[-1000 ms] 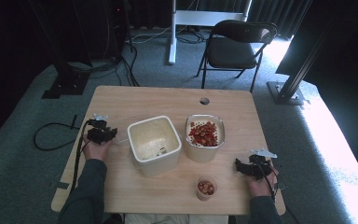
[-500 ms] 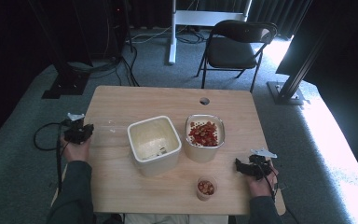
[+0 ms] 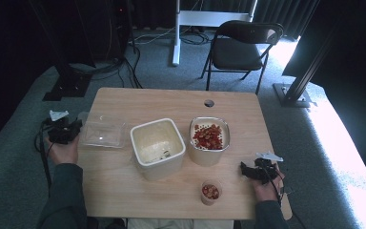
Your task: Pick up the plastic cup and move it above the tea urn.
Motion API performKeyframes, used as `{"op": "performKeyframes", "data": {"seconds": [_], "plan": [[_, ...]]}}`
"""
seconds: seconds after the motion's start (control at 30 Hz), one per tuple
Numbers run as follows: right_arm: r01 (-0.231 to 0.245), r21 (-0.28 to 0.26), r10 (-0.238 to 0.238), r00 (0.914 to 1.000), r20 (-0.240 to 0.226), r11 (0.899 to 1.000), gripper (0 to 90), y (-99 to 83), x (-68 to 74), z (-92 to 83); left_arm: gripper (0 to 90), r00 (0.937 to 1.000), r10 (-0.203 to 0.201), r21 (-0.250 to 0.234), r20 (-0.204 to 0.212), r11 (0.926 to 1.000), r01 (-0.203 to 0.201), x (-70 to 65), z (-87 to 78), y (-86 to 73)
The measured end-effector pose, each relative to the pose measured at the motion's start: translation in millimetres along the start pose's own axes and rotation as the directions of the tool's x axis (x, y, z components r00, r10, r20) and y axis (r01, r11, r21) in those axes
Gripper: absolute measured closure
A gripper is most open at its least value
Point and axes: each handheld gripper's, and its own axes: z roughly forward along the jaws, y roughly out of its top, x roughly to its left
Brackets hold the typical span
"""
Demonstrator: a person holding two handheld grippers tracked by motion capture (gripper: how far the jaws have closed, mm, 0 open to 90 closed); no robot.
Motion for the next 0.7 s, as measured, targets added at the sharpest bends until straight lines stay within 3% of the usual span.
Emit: {"op": "performKeyframes", "data": {"seconds": [0.2, 0.43, 0.5, 0.7], "plan": [[0.000, 0.000, 0.000, 1.0000, 0.000, 1.000, 13.2, 0.0, 0.0, 0.0, 87.6, 0.9991, 0.001, -0.051, 0.041, 0.9987, 0.001, -5.0, -17.7, 19.7], [-0.001, -0.001, 0.001, 1.0000, 0.000, 1.000, 13.2, 0.0, 0.1, 0.0, 87.6, 0.9962, 0.020, -0.134, 0.085, 0.9909, -0.008, -19.2, -45.7, 51.4], [0.001, -0.001, -0.001, 1.0000, 0.000, 1.000, 13.2, 0.0, 0.0, 0.1, 87.6, 0.9938, 0.022, -0.152, 0.109, 0.9883, -0.005, -24.4, -53.7, 58.6], [0.001, -0.002, -0.001, 1.0000, 0.000, 1.000, 13.2, 0.0, 0.0, 0.1, 87.4, 0.9818, 0.083, -0.178, 0.171, 0.9826, -0.052, -52.8, -68.7, 70.0]]}}
